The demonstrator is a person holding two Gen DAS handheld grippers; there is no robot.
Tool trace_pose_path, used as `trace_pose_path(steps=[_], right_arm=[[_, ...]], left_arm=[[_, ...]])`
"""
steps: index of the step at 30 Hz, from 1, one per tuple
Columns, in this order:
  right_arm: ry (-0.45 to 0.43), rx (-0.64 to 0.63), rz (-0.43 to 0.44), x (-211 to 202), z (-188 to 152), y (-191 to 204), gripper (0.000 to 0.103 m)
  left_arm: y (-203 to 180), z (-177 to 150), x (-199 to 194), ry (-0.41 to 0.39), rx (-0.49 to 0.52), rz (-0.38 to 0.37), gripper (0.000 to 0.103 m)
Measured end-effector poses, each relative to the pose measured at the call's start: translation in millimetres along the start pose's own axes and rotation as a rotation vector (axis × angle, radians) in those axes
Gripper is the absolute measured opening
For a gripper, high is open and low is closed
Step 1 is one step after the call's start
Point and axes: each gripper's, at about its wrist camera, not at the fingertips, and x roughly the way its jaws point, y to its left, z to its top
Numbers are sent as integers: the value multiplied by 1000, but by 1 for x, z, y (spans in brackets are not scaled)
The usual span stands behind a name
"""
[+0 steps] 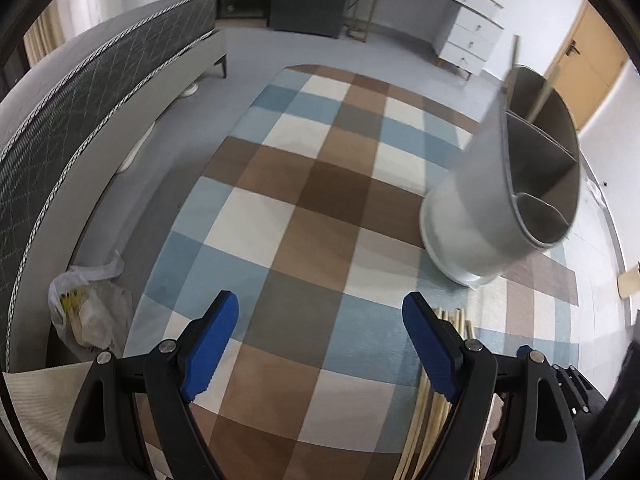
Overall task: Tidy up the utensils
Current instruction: 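Grasp a chopstick with the right gripper while the left gripper grasps another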
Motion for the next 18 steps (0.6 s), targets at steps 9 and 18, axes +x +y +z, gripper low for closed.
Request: trace_pose_path(steps=[9, 18], right_arm=[[59, -127, -26, 27, 8, 17, 29], [-2, -109, -11, 33, 19, 17, 4]], left_arm=[[12, 5, 9, 51, -68, -34, 81], [16, 3, 15, 57, -63, -14, 81]])
